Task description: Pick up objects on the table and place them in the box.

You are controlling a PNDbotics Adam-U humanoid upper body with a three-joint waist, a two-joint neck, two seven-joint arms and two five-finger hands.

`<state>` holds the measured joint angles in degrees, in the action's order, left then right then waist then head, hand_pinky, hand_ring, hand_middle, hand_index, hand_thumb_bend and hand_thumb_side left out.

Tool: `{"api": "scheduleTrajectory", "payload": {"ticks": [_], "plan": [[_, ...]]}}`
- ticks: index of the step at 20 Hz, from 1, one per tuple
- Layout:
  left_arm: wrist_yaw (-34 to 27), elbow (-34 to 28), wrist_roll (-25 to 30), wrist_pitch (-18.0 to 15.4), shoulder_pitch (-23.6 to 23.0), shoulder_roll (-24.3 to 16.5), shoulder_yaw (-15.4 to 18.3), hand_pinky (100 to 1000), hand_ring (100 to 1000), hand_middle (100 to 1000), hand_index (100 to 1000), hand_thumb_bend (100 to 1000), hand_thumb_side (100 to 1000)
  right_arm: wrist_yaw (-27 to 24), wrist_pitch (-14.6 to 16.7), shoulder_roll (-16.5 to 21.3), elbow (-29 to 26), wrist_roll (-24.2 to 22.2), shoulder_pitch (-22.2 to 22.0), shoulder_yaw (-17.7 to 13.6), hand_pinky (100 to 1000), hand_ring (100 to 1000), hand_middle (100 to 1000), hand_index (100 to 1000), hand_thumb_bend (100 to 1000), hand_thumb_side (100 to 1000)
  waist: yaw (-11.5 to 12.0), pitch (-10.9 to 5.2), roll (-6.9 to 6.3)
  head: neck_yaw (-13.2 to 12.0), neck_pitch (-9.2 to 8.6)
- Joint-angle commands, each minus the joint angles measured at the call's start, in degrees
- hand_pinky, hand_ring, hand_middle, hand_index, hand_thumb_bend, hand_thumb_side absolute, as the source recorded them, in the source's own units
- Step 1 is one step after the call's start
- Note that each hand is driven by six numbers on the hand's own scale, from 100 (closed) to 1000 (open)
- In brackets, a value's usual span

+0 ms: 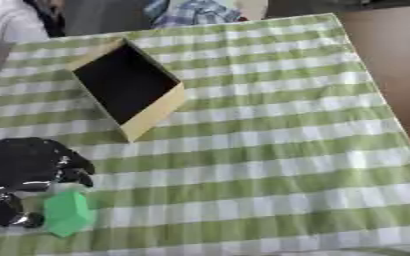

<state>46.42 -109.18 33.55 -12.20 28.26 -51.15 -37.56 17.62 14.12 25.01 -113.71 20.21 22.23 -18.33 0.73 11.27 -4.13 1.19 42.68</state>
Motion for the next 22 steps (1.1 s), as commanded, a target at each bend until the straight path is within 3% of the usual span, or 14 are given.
{"api": "scheduleTrajectory", "payload": {"ticks": [1, 4, 6, 7, 9, 13, 22], "plan": [[1.3, 0.7, -1.3, -0.2, 0.8, 0.1, 0.0, 739, 819, 803, 847, 545, 100, 0.0, 0.0, 0.9, -0.9, -0.1, 0.7, -0.4, 584, 801, 728, 903, 100, 955, -0.1, -0.66, 0.28, 0.0, -0.12], [1.2, 1.9, -1.6, -0.5, 1.4, 1.4, -0.8, 723, 808, 788, 839, 530, 100, 0.0, -0.1, 0.8, -0.9, -0.2, 0.7, -0.4, 583, 801, 727, 903, 100, 946, -0.2, -0.62, 0.32, 0.0, -0.14], [1.0, 2.4, -2.0, -0.7, 1.7, 2.1, -1.1, 660, 766, 710, 811, 508, 100, 0.0, -0.1, 0.7, -0.9, -0.2, 0.7, -0.4, 583, 801, 727, 904, 100, 954, -0.2, -0.60, 0.33, 0.1, -0.17], [0.7, 2.6, -2.4, -0.7, 1.9, 2.3, -1.2, 633, 709, 614, 760, 478, 100, 0.0, -0.2, 0.7, -0.9, -0.2, 0.8, -0.4, 584, 801, 727, 904, 100, 953, -0.2, -0.59, 0.35, 0.1, -0.19], [-0.4, 2.7, -3.3, -0.8, 2.0, 2.5, -1.2, 570, 613, 507, 665, 421, 100, 0.0, -0.2, 0.7, -0.9, -0.2, 0.7, -0.4, 584, 801, 727, 904, 100, 953, -0.2, -0.59, 0.36, 0.2, -0.11], [-3.7, 2.0, -3.4, -1.7, 2.1, 1.6, -0.9, 530, 582, 499, 654, 363, 100, 0.0, -0.3, 0.8, -0.9, -0.2, 0.7, -0.4, 584, 801, 727, 904, 100, 954, 0.0, -0.67, 0.30, 0.3, -0.11], [-6.4, -1.0, -1.9, -0.7, 1.7, -2.0, 3.9, 453, 526, 477, 624, 399, 100, 0.3, -0.4, 1.2, -0.9, 0.0, 0.5, -0.6, 586, 801, 728, 904, 100, 953, 0.4, -0.91, 0.20, 0.8, -0.28]]}}
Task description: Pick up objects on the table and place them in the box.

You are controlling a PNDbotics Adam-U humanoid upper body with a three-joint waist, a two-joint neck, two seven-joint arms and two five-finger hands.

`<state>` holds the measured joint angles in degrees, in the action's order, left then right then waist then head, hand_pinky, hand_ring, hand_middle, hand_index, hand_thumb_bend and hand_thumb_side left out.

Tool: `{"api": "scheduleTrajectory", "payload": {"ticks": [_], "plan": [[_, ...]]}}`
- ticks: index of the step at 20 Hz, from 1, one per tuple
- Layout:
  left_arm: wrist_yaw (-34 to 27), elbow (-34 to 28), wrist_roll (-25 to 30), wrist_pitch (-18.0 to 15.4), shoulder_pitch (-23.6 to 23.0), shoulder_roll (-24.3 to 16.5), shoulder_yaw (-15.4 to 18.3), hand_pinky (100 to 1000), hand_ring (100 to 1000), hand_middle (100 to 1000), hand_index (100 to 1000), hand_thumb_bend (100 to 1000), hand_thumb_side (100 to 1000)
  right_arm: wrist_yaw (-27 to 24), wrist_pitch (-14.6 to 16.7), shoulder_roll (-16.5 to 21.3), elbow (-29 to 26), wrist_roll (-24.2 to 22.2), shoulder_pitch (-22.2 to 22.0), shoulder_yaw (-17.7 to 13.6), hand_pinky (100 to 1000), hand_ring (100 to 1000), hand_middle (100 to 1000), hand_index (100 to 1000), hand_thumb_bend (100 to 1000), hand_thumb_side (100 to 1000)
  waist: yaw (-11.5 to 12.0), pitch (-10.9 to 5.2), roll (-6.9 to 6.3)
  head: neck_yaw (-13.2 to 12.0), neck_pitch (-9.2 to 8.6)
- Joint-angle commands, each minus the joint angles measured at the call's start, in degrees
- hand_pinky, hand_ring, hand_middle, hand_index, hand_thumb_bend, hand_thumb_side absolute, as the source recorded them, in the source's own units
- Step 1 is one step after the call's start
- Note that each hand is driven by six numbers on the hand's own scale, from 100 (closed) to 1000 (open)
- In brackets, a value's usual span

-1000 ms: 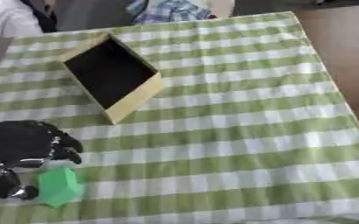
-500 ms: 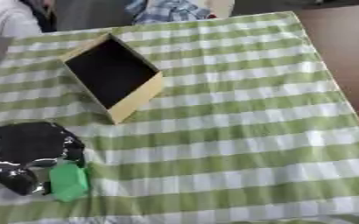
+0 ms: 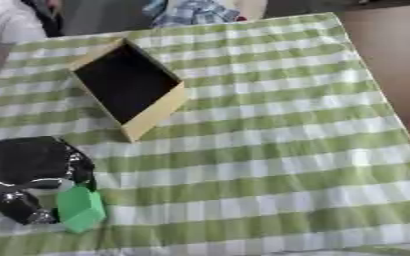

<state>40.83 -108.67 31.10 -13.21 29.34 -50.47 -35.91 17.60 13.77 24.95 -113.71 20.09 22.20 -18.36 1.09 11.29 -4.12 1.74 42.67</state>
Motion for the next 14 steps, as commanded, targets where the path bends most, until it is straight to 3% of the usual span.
{"api": "scheduleTrajectory", "payload": {"ticks": [1, 8, 11, 14], "plan": [[-1.1, -1.9, 0.8, 0.3, 0.8, -3.0, 2.8, 445, 522, 475, 621, 399, 100, 0.3, -0.1, 1.3, -0.9, 0.2, 0.5, -0.5, 587, 801, 728, 904, 100, 953, 0.1, -0.98, 0.18, 0.3, -0.29], [-4.4, -2.8, 0.9, 2.1, 3.4, -3.7, 7.4, 322, 460, 417, 550, 370, 100, 0.5, -0.2, 1.6, -0.9, 0.3, 0.4, -0.6, 586, 801, 728, 904, 100, 954, 0.4, -1.08, 0.13, 0.5, -0.52], [-5.6, -1.2, 0.6, 3.8, 4.8, -2.8, 9.1, 298, 446, 404, 537, 335, 100, 0.5, -0.2, 1.6, -0.9, 0.3, 0.3, -0.6, 586, 801, 728, 904, 100, 954, 0.3, -1.00, 0.18, 0.5, -0.53], [-5.6, 1.9, 0.7, 5.9, 7.4, -1.4, 10.8, 277, 431, 390, 520, 360, 100, 0.5, -0.3, 1.6, -0.9, 0.3, 0.2, -0.7, 586, 801, 728, 904, 100, 954, 0.2, -1.04, 0.21, 0.4, -0.46]]}}
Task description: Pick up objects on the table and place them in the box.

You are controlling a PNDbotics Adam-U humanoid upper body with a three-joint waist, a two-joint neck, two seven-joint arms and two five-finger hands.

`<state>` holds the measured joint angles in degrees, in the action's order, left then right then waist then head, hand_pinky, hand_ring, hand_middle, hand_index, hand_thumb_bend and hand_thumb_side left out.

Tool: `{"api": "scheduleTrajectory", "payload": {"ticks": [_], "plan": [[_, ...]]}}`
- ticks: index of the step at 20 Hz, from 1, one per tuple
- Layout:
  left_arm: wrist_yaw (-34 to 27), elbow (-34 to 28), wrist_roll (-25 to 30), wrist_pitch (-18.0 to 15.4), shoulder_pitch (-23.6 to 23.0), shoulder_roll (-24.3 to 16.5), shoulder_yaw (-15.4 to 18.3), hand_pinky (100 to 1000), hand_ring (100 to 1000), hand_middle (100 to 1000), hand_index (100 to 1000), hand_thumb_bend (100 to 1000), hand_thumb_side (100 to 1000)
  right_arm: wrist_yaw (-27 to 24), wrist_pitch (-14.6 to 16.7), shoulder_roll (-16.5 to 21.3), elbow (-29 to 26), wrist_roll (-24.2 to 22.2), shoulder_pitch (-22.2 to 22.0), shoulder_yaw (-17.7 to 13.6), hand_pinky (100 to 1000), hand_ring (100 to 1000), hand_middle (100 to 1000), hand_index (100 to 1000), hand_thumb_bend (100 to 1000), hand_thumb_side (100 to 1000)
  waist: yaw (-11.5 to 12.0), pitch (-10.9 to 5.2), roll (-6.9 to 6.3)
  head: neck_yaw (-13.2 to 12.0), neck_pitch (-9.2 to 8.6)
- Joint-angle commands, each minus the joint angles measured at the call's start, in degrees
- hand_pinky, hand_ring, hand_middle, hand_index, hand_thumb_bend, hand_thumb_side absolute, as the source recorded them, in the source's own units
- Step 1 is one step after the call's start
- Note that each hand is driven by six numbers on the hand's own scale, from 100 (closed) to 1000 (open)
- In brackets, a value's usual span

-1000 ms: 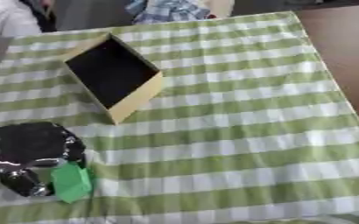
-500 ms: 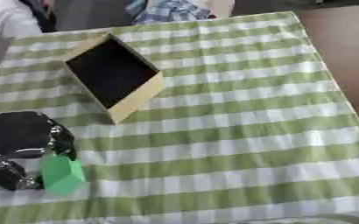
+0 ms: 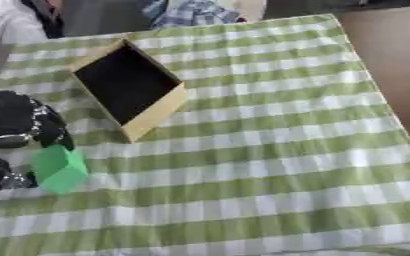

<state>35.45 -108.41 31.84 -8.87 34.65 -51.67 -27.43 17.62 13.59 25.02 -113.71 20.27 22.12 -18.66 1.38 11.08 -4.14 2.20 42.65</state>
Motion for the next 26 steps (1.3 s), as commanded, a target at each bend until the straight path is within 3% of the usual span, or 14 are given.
{"api": "scheduleTrajectory", "payload": {"ticks": [1, 7, 15, 20, 26], "plan": [[0.1, 2.8, 0.0, 2.0, 3.1, 0.2, 2.7, 274, 429, 389, 517, 369, 100, 0.5, -0.2, 1.5, -0.9, 0.1, 0.3, -0.4, 586, 801, 728, 904, 100, 954, -0.1, -0.85, 0.24, -0.1, -0.43], [4.0, 13.2, 0.3, 3.5, 12.0, 5.6, 4.1, 246, 410, 373, 497, 390, 100, 0.4, -0.2, 1.4, -0.9, 0.1, 0.2, -0.4, 585, 801, 727, 904, 100, 955, -0.1, -0.98, 0.35, -0.3, -0.42], [11.2, 34.9, 1.7, 1.7, 25.1, 18.6, 4.0, 252, 412, 377, 503, 351, 100, 0.0, -0.2, 0.8, -0.9, -0.1, 0.2, -0.3, 581, 801, 725, 905, 100, 950, -0.5, -0.67, 0.80, -0.7, -0.60], [16.5, 46.2, -1.6, 0.0, 29.6, 27.1, 6.0, 244, 406, 374, 502, 307, 100, -0.3, -0.2, 0.2, -0.9, -0.3, 0.6, -0.4, 579, 800, 724, 906, 100, 958, -1.2, -0.17, 1.17, -1.3, -1.07], [24.2, 54.8, -5.6, -1.7, 32.0, 33.4, 8.1, 258, 412, 380, 507, 340, 100, -0.6, -0.1, -0.5, -0.9, -0.4, 1.0, -0.4, 577, 800, 723, 906, 100, 959, -1.7, 0.25, 1.22, -1.8, -1.44]]}}
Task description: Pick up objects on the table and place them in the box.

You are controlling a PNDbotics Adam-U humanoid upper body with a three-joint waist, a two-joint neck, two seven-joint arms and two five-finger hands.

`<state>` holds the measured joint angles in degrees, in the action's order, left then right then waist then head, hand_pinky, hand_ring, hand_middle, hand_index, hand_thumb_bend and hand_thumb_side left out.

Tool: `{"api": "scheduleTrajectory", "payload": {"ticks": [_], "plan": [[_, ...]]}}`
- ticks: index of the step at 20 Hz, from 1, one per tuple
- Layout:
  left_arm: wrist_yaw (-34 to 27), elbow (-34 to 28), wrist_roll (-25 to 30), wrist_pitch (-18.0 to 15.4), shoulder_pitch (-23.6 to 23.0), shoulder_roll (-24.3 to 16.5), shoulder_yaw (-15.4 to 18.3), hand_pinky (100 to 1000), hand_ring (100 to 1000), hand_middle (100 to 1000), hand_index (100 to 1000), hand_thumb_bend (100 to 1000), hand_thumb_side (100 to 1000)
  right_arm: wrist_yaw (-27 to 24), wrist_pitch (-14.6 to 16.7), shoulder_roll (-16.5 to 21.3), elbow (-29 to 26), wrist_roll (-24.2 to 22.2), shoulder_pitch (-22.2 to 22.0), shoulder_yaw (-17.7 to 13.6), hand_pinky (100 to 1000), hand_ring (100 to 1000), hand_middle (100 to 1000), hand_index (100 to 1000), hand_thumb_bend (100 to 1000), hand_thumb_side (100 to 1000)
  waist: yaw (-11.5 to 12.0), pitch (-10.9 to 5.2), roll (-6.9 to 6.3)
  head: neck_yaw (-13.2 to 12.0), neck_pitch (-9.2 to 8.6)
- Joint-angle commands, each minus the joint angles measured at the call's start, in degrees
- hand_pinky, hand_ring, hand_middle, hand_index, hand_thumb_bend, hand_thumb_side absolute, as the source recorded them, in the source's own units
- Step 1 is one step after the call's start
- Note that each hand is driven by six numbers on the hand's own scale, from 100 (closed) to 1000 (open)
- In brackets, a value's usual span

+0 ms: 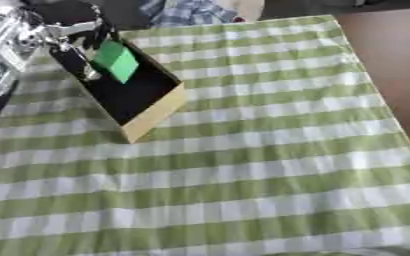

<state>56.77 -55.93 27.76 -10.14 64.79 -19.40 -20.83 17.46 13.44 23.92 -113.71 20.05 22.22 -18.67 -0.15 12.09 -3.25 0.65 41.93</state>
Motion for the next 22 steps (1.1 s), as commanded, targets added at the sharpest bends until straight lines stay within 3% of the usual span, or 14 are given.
{"api": "scheduleTrajectory", "payload": {"ticks": [1, 7, 9, 10, 13, 18, 20, 22], "plan": [[4.1, 3.5, -2.1, -0.6, 2.0, 1.8, 1.8, 260, 412, 381, 507, 345, 100, -0.5, 0.0, 0.5, -0.9, -0.2, 0.9, -0.4, 577, 800, 723, 906, 100, 959, -0.2, -0.71, 0.34, -0.3, -0.79], [8.5, 7.9, -3.5, -1.9, 1.9, 3.8, 3.2, 294, 431, 401, 530, 362, 100, -0.6, 0.0, 0.3, -0.9, -0.2, 1.0, -0.5, 577, 800, 722, 907, 100, 959, -0.4, -0.55, 0.33, -0.3, -0.86], [8.8, 8.3, -2.9, -2.4, 1.7, 3.8, 3.4, 354, 466, 437, 572, 386, 100, -0.6, -0.1, 0.3, -0.9, -0.2, 1.0, -0.5, 576, 800, 722, 907, 100, 959, -0.3, -0.56, 0.33, -0.2, -0.85], [9.0, 8.3, -2.4, -2.6, 1.7, 3.8, 3.4, 452, 531, 494, 639, 418, 100, -0.6, -0.1, 0.2, -0.9, -0.2, 1.0, -0.5, 576, 800, 722, 907, 100, 959, -0.3, -0.57, 0.34, -0.2, -0.85], [10.5, 7.5, -1.7, -2.9, 1.5, 3.6, 3.3, 633, 721, 667, 785, 516, 100, -0.6, -0.1, 0.2, -0.9, -0.3, 1.1, -0.5, 577, 800, 722, 907, 100, 959, -0.2, -0.64, 0.40, -0.2, -0.89], [12.2, 6.5, -0.3, -4.4, 1.3, 3.6, 3.4, 765, 848, 818, 862, 612, 100, -0.6, -0.1, 0.2, -0.9, -0.4, 1.0, -0.5, 576, 800, 721, 907, 100, 959, 0.0, -0.71, 0.49, -0.2, -0.76], [12.2, 5.8, 0.1, -4.8, 1.3, 3.5, 3.7, 771, 854, 820, 863, 585, 100, -0.6, -0.1, 0.1, -0.9, -0.4, 1.0, -0.5, 577, 800, 722, 907, 100, 959, 0.0, -0.75, 0.51, -0.1, -0.68], [11.3, 4.8, -0.1, -4.4, 1.2, 3.5, 4.2, 744, 832, 785, 849, 487, 100, -0.6, -0.1, 0.1, -0.9, -0.4, 1.0, -0.5, 577, 800, 722, 907, 100, 959, 0.0, -0.81, 0.53, -0.1, -0.61]]}}
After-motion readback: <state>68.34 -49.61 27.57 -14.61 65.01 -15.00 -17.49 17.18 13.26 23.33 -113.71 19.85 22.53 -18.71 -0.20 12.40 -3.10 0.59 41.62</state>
